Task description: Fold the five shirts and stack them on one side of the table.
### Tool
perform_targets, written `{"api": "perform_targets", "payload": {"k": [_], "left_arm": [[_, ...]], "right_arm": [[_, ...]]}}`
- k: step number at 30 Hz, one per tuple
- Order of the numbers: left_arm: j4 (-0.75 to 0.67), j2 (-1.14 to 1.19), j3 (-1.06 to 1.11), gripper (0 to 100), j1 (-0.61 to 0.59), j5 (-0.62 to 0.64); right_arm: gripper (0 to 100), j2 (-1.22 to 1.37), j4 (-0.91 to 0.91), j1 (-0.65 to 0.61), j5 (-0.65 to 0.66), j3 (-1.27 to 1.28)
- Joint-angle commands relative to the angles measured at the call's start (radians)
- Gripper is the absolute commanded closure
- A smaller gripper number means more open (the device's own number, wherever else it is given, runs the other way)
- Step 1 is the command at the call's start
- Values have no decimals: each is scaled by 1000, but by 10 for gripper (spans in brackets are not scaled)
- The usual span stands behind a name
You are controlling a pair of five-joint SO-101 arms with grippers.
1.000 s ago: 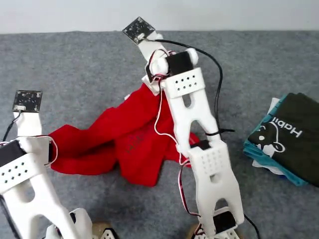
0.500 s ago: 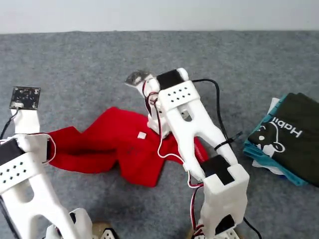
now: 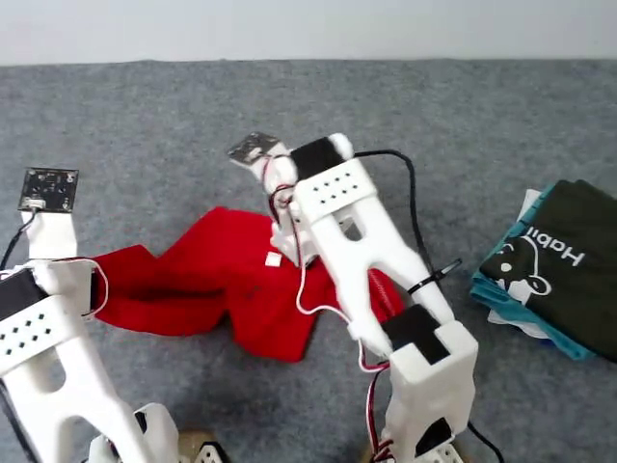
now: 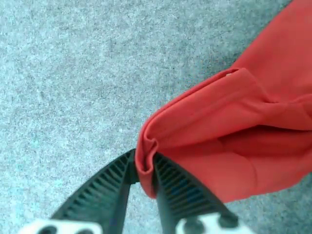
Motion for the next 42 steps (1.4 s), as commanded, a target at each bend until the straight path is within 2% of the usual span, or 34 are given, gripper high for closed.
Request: {"api": "perform_targets", "payload": {"k": [1,8,13,21,32,42], "left_arm": [[6,-34,-42,987,-2,-3],[6,-34,-42,987,-2,-3],[6,-34,-42,987,-3,-3],[6,-34,-42,987,-3,-5],[3,-32,-42,987,-2,-5],[2,-29,-42,987,-2,-5]], "right_arm": [[776,-51,38,-36,-11,-52],[781,62,39,-30,-63,-51],[861,82,42,-10,-58,-51],[785,-18,44,10,-57,-37],[781,-228,42,2,5,250],[781,-196,30,-41,5,278]]}}
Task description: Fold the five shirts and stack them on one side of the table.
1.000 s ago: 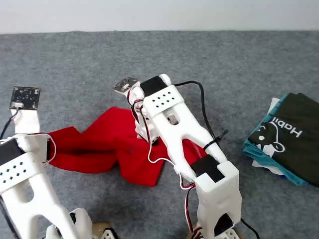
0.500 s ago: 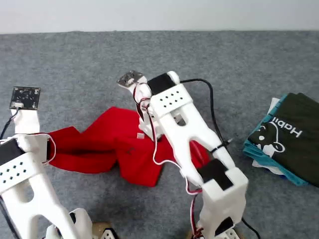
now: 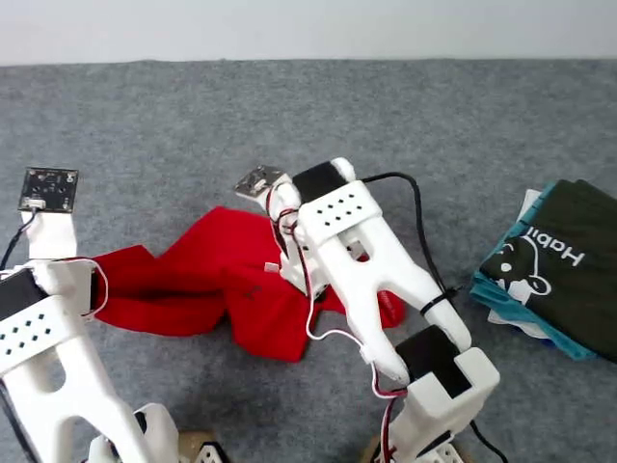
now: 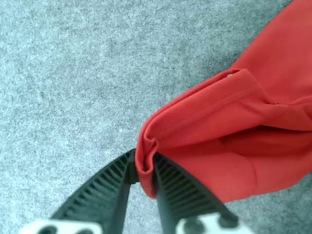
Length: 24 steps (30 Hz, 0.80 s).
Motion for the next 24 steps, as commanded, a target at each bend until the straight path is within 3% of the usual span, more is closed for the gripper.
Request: {"api": "perform_targets", "payload": {"k": [1,11,24], "left_arm": [[2,-29,-42,987,-2,-5],[5,-34,-15,987,-2,-5],[0,-34,-5,987,-2,-5]], "right_arm": [[781,-10,27,-10,9,-8],[784,170,24,7,11,-81],[860,302,-50,50,41,-92]]}}
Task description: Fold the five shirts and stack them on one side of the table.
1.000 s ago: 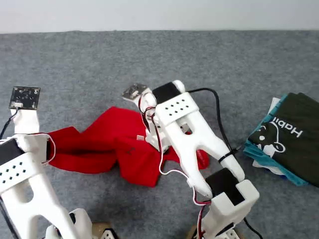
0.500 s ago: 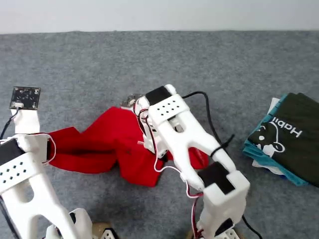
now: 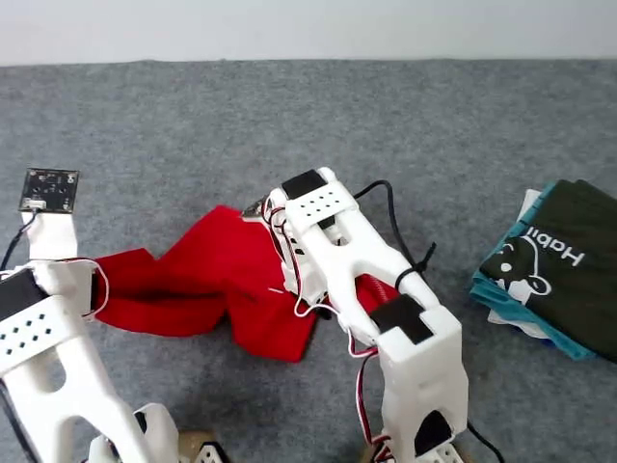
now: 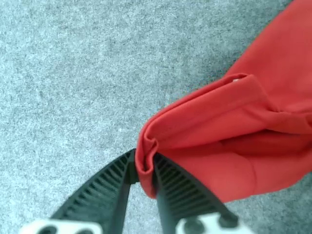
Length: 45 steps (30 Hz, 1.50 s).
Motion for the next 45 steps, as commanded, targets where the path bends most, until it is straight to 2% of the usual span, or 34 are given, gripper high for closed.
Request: {"api": "perform_targets", "payload": {"k": [1,4,12,17,23,29,35,42,45], "left_arm": [[0,-34,-8,987,-2,-5],[3,-34,-8,987,-2,-5],[8,-34,-28,987,-2,-3],[37,-34,-151,987,-2,3],[54,-34,-355,986,3,5],[51,-72,-582,986,129,5],[-117,-153,-662,986,307,3],[-499,-229,-674,986,334,-6],[-640,-230,-674,986,334,-71]], "right_arm": [[887,7,-41,16,11,-44],[991,8,-71,16,12,-44],[988,-157,-31,18,11,-44],[988,-354,22,58,17,-44],[988,-624,-10,159,143,-68],[988,-779,-24,237,318,-244],[988,-802,-28,314,405,-505],[988,-806,-151,380,500,-723],[988,-809,-208,406,534,-770]]}}
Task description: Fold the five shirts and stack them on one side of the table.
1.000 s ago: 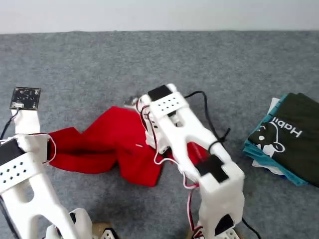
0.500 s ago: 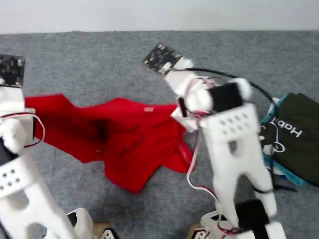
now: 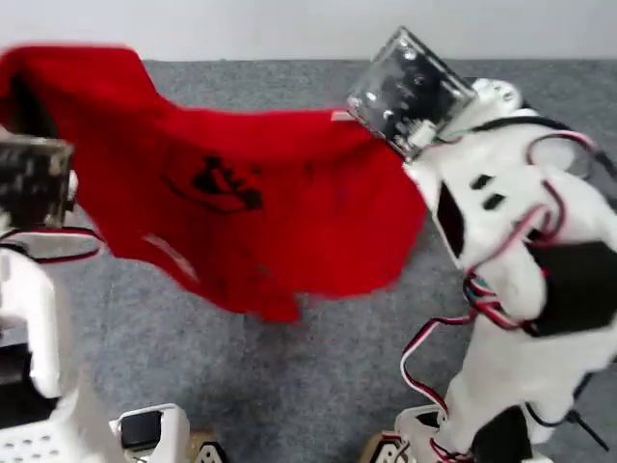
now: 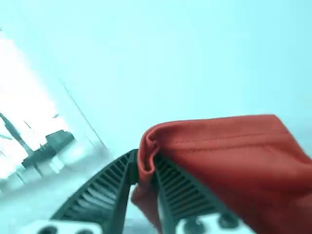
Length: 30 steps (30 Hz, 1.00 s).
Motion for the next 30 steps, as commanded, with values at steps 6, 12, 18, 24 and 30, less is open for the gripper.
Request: {"api": "perform_targets", "payload": {"k": [6,12,18,24,30], "left_arm": [[-281,-25,-85,986,8,-115],[-276,-21,-180,986,8,-118],[-253,-28,-285,986,2,-118],[-118,-26,-444,986,8,-117],[-5,25,-361,986,9,-118]], "right_arm": [[988,-36,-125,113,43,-178],[988,-36,-31,148,61,-287],[988,-38,124,225,57,-463],[988,-38,211,300,58,-585],[988,-36,211,315,60,-299]]}}
